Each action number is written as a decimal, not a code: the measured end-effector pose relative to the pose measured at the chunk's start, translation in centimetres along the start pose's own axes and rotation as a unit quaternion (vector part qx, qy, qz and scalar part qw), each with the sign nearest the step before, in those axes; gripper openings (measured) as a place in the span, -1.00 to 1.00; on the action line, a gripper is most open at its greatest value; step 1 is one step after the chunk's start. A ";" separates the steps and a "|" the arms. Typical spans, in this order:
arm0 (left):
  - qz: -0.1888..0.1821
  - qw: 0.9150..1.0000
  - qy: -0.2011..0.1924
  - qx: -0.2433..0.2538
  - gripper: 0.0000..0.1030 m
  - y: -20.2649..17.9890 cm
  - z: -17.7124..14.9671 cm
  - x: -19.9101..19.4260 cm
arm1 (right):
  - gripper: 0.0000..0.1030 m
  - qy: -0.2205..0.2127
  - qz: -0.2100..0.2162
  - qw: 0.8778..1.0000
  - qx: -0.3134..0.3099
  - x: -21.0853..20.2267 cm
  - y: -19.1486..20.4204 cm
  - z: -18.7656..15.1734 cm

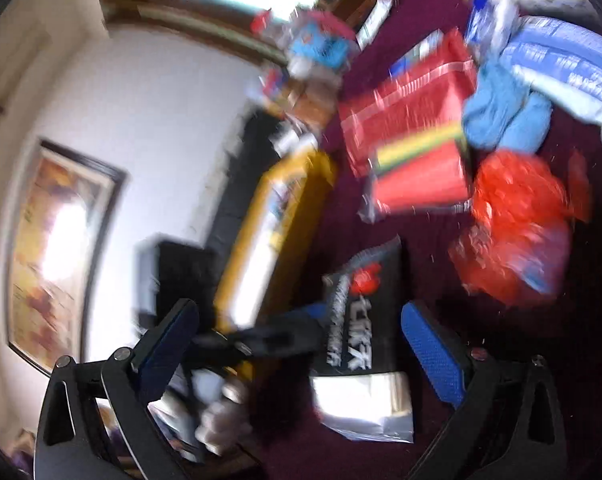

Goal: Organize soft objects
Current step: 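Carry the black packet with the left tool over the white tray, then release the black packet into the tray with the left tool while the right tool grasps the red plastic bag, then grasp the clear bag of red, yellow and green strips with the left tool, then drop the strip bag into the tray with the left tool while the right tool carries the red bag there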

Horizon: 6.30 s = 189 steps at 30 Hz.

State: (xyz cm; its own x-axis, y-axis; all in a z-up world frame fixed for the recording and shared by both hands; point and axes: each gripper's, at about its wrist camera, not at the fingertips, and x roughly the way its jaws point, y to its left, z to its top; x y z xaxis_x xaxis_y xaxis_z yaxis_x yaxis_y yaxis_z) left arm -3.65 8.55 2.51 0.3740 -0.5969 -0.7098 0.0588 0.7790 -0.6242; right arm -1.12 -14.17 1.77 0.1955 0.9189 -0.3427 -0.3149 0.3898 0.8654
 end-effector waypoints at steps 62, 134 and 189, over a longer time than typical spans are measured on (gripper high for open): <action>0.192 0.975 -0.110 -0.034 0.14 19.1 11.3 -13.4 | -0.33 -0.055 -0.402 0.898 -0.168 6.5 10.8 1.9; 0.151 0.973 -0.079 0.155 0.48 -3.1 3.5 -5.3 | 1.00 -0.308 -0.418 0.854 -0.023 -11.1 -0.2 1.8; 0.164 0.959 -0.128 0.191 -0.26 2.2 -1.4 -11.6 | 0.32 -0.106 -0.433 0.890 -0.099 -1.9 0.9 0.1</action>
State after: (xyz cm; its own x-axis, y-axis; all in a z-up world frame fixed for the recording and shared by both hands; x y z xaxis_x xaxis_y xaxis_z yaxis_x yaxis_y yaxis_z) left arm -9.10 16.88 8.93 0.6419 -0.2797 -0.7140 0.2154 0.9594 -0.1822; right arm -1.69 -15.60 3.20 0.6081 0.2454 -0.7550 -0.1152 0.9682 0.2219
